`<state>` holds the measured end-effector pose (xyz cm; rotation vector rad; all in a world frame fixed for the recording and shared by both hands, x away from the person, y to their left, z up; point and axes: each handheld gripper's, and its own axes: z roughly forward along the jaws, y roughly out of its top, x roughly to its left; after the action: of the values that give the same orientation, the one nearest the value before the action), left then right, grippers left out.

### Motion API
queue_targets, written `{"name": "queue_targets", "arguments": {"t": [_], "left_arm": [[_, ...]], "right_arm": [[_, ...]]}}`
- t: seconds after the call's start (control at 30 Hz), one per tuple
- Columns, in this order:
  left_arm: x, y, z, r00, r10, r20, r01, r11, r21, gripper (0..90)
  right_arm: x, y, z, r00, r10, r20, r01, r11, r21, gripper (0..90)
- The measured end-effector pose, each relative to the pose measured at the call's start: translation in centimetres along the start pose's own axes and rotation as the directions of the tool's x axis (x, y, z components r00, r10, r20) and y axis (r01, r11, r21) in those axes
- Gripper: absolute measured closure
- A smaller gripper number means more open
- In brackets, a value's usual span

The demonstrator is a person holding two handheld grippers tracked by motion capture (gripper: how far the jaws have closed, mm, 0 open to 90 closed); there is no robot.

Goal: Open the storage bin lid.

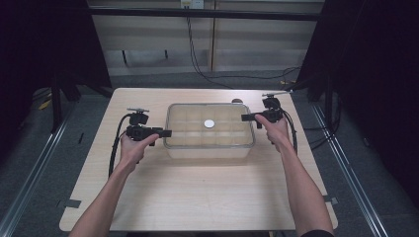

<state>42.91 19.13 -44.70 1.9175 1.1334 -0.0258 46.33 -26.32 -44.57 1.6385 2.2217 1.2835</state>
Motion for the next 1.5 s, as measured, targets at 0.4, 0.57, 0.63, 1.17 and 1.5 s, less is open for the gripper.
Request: {"name": "queue_targets", "arguments": {"t": [0.4,0.57,0.63,1.17,1.5], "left_arm": [[-0.5,0.5,1.2,0.9996,-0.022,0.019,0.021,0.9997,0.014,42.6],[-0.3,0.6,1.2,0.9994,-0.026,0.021,0.026,0.9996,0.010,43.9],[-0.2,0.6,1.2,0.9989,-0.036,0.028,0.036,0.9993,0.012,44.3],[0.1,0.8,1.2,0.9981,-0.050,0.036,0.050,0.9987,0.008,46.1],[0.3,0.8,1.3,0.9977,-0.055,0.041,0.054,0.9985,0.002,45.8]], "right_arm": [[0.0,0.3,0.7,0.9998,0.013,-0.012,-0.013,1.000,0.004,41.9],[-0.3,0.2,0.7,0.9982,0.048,-0.037,-0.048,0.999,-0.006,45.6],[-0.4,0.1,0.7,0.9978,0.051,-0.041,-0.052,0.999,-0.008,46.1],[0.1,0.4,0.0,0.9981,0.048,-0.039,-0.050,0.998,-0.046,49.7],[0.4,0.5,-0.5,0.9982,0.045,-0.038,-0.048,0.997,-0.068,50.3]]}}
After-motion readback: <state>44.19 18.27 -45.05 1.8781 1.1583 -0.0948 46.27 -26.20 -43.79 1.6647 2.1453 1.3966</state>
